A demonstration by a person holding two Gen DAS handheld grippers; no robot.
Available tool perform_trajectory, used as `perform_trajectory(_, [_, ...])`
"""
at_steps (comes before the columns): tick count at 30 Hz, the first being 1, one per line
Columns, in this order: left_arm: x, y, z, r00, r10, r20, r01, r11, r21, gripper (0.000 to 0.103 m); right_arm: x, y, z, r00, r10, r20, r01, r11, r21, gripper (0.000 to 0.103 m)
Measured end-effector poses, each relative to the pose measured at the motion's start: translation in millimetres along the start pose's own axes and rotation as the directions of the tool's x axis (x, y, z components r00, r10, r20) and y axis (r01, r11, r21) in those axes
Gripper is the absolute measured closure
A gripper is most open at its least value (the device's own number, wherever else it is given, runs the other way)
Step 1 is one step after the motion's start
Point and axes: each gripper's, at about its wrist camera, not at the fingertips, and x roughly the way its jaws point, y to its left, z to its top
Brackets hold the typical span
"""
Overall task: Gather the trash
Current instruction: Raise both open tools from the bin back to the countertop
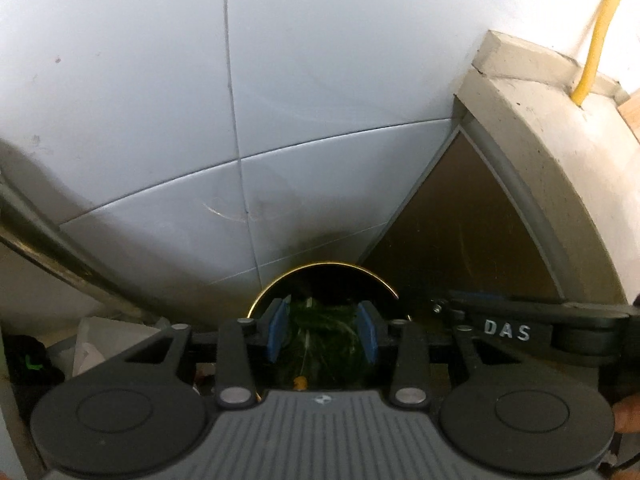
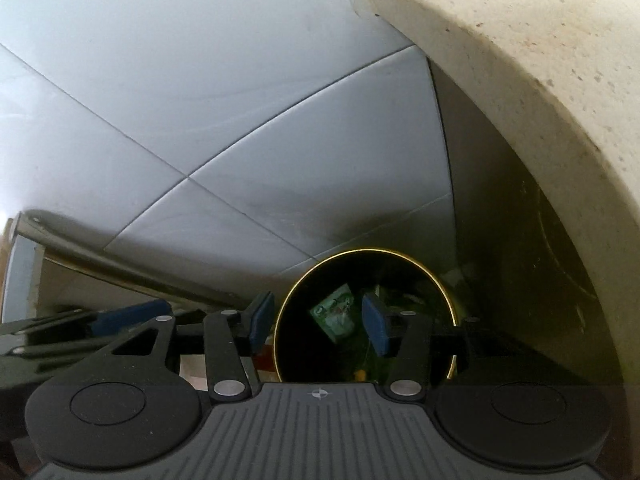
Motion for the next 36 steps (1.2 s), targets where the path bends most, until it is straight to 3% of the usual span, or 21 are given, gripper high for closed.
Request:
perform_trajectory(7, [-3.6, -1.8, 0.7, 0.999, -0.027, 0.018, 0.027, 1.000, 0.011, 0.070, -27.9, -3.0, -1.4, 0.999, -0.001, 0.042, 0.001, 1.000, 0.003, 0.045])
perform_trajectory(13, [-9.5, -5.5, 0.1, 0.998, -0.055, 0.034, 0.054, 0.998, 0.032, 0.070, -76.9, -4.0, -4.2, 0.992, 0.023, 0.125, -0.022, 1.000, -0.007, 0.044])
perform_trajectory(17, [-14.5, -12.8, -2.9, 0.997, -0.065, 0.051, 0.061, 0.996, 0.069, 0.070, -118.9, -6.5, -9.3, 0.979, 0.017, 0.204, -0.010, 0.999, -0.039, 0.043])
perform_trajectory(24, [-26.5, -23.1, -5.8, 0.984, -0.159, 0.076, 0.151, 0.984, 0.096, 0.070, -183.4, -39.7, -18.7, 0.942, -0.047, 0.331, 0.052, 0.999, -0.006, 0.041])
perform_trajectory(27, [-40.2, -39.1, -5.3, 0.973, -0.210, 0.096, 0.200, 0.974, 0.104, 0.070, -210.2, -60.9, -23.7, 0.917, -0.091, 0.389, 0.083, 0.996, 0.037, 0.041])
perform_trajectory(30, [-61.3, -76.6, -1.7, 0.945, -0.302, 0.128, 0.277, 0.943, 0.183, 0.070, -241.2, -83.0, -28.7, 0.880, -0.156, 0.450, 0.137, 0.988, 0.075, 0.036])
perform_trajectory(36, [-85.7, -179.9, 4.8, 0.876, -0.465, 0.128, 0.374, 0.823, 0.426, 0.060, -298.4, -139.2, -32.3, 0.778, -0.329, 0.536, 0.278, 0.944, 0.176, 0.031])
